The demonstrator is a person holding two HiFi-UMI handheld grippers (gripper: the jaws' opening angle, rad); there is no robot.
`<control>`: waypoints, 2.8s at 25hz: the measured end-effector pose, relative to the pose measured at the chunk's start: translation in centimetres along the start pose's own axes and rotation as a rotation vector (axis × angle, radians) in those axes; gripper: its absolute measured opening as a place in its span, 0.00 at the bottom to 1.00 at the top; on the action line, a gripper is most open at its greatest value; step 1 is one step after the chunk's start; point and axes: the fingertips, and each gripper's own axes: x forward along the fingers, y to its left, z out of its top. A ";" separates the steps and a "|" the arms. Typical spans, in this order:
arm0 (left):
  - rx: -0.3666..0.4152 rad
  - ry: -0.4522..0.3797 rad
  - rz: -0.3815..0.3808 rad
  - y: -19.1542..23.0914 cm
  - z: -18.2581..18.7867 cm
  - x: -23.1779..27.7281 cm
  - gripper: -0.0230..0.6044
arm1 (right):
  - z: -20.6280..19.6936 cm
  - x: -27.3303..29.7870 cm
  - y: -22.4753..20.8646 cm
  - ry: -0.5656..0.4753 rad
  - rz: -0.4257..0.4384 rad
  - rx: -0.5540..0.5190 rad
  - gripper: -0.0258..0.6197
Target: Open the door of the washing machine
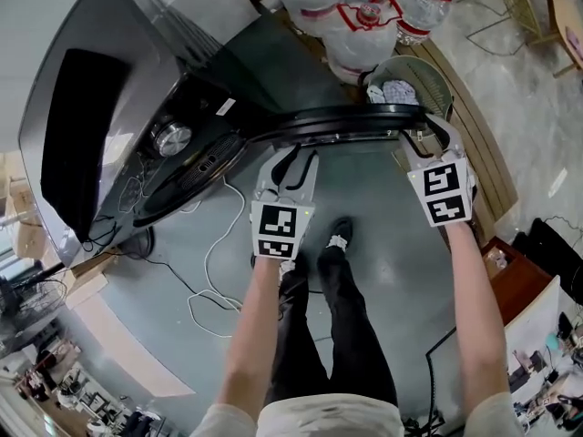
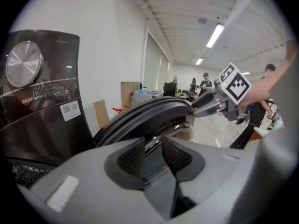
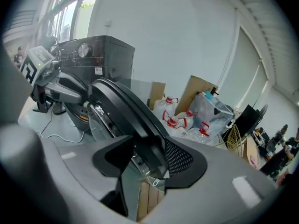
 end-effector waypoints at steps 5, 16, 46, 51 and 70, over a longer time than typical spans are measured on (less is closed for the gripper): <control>-0.009 0.006 0.016 0.8 -0.5 -0.6 0.31 | 1.2 1.2 -0.3 -0.014 -0.014 0.047 0.31; -0.046 0.022 0.056 3.0 -2.7 -4.6 0.31 | 3.0 0.9 1.3 -0.032 -0.015 0.095 0.31; -0.296 -0.066 0.207 4.6 -8.0 -47.1 0.31 | 8.7 -26.8 39.9 -0.197 0.242 0.259 0.31; -0.296 -0.089 0.212 3.8 -6.5 -49.7 0.31 | 9.8 -29.9 40.5 -0.242 0.210 0.289 0.31; -0.288 -0.126 0.301 2.6 -6.0 -52.8 0.23 | 10.8 -32.8 43.5 -0.294 0.268 0.304 0.21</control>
